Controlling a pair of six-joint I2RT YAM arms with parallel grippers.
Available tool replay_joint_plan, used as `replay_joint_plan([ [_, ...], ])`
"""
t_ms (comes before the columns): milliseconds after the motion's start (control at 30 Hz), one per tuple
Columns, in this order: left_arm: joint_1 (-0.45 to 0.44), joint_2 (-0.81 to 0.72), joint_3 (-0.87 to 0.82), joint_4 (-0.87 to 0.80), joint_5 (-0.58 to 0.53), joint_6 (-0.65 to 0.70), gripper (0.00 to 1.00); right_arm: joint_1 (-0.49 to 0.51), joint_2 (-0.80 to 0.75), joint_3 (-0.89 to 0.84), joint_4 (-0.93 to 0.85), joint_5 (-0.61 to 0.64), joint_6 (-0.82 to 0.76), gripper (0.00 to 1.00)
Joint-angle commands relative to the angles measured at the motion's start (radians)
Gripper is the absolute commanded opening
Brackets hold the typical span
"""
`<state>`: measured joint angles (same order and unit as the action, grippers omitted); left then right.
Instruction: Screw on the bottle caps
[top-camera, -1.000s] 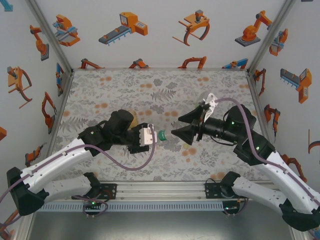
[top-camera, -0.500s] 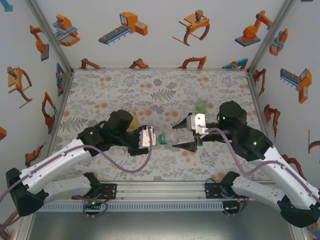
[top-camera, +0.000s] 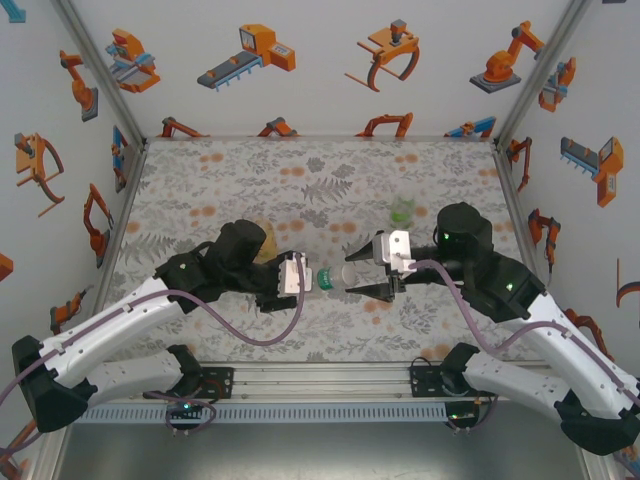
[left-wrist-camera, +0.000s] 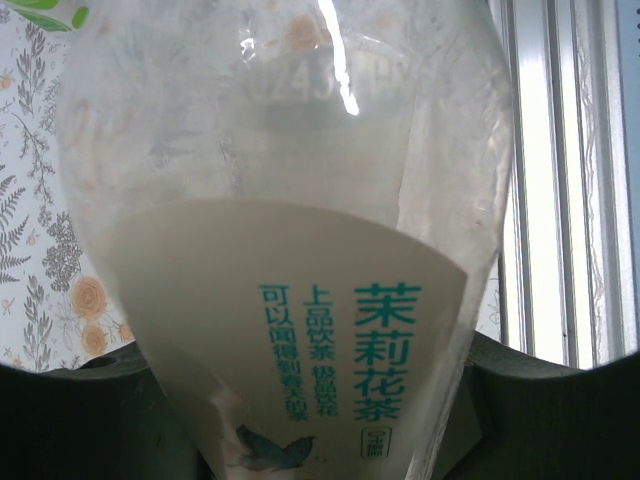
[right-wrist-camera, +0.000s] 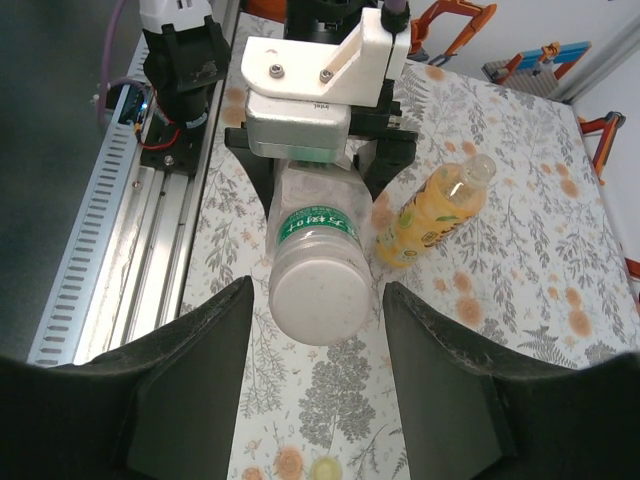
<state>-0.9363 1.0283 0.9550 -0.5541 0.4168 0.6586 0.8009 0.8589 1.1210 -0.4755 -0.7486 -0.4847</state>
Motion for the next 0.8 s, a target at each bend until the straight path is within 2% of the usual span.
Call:
replay_joint_plan([
  [0,-0.004,0.001,0.017,-0.013,0.032,0.015,0.0,-0.002,0.0,-0.011,0.026,-0.017,-0.015,0.52],
  [500,-0.004,-0.005,0.018,-0.014,0.04,0.012,0.0,-0.002,-0.007,-0.028,0.042,0.019,-0.006,0.5],
  [767,-0.004,-0.005,0.019,-0.013,0.031,0.01,0.0,-0.002,-0.011,-0.032,0.062,0.023,0.036,0.36],
])
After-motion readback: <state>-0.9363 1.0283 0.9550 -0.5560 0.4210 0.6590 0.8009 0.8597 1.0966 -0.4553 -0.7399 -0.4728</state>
